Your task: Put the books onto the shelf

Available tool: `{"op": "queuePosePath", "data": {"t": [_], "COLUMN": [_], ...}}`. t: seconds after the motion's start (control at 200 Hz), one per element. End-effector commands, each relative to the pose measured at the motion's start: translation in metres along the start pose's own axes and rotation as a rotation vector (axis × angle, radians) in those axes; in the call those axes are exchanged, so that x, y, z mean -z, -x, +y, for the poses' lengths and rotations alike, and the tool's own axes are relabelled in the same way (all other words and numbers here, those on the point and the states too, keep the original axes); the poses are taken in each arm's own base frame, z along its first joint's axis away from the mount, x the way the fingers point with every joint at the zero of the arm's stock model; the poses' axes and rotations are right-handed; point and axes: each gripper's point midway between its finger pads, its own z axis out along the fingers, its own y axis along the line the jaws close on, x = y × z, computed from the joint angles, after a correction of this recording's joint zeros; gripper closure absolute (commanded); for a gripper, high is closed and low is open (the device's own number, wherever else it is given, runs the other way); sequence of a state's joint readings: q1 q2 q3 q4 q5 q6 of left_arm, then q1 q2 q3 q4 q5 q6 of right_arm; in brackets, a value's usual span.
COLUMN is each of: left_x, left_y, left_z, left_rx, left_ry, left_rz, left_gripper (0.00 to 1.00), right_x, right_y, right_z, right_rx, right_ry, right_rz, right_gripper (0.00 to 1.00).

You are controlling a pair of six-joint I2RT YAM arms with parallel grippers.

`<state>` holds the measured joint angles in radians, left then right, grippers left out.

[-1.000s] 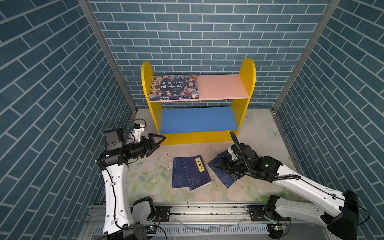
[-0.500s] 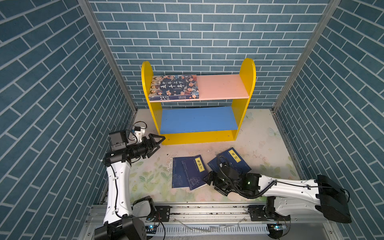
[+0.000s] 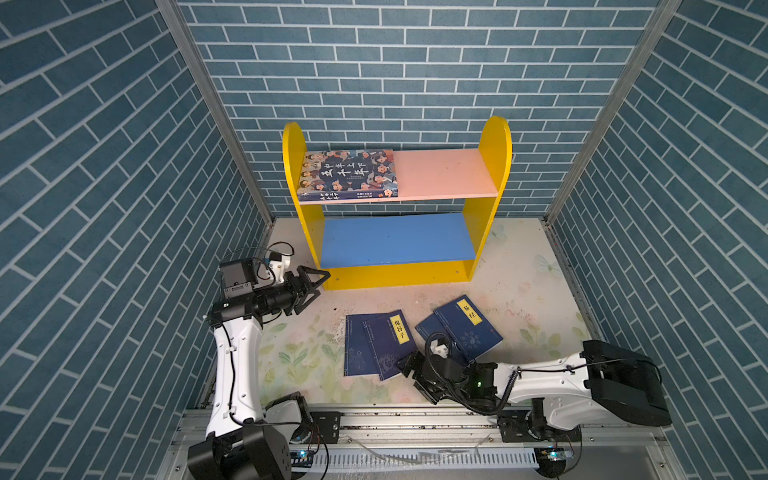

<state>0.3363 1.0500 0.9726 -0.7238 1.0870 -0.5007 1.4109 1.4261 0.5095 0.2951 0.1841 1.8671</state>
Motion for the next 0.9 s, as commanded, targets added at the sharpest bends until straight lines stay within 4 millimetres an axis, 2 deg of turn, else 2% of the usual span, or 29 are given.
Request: {"op": "queuePosePath", "data": {"t": [0.0,0.305,0.53,0.72,0.895], "left_x": [0.003,0.002,0.002,0.002,0.003], "left_y": [0.002,0.005,0.007,0.008,0.008], "left_z": [-0.007,-0.007,-0.007,-0.007,-0.008], "left_rx": [-0.032,-0.045,-0.049,-0.045,-0.045], "left_ry": [-0.022,-0.021,-0.019,-0.016,-0.014], "left_rz": [-0.012,-0.021,-0.029,-0.032,-0.035], "left_gripper": [0.16,0.16,0.16,0.16,0.16], "right_x": [-0.006,-0.024,-0.032,-0.047,-0.051], "right_y": [0.003,0.003,0.012,0.014,0.017], "right_z": [0.006,-0.012,-0.032,-0.047,-0.059], "right_rx": [-0.089,-0.171,-0.22,-0.269,-0.305], "right_ry": [0.063,0.072,0.056,0.066,0.068], "right_rz": [-0.039,-0.089,-0.17,-0.191,-0.225], "right_gripper": [0.06,0.07,0.09,0.14,0.24]}}
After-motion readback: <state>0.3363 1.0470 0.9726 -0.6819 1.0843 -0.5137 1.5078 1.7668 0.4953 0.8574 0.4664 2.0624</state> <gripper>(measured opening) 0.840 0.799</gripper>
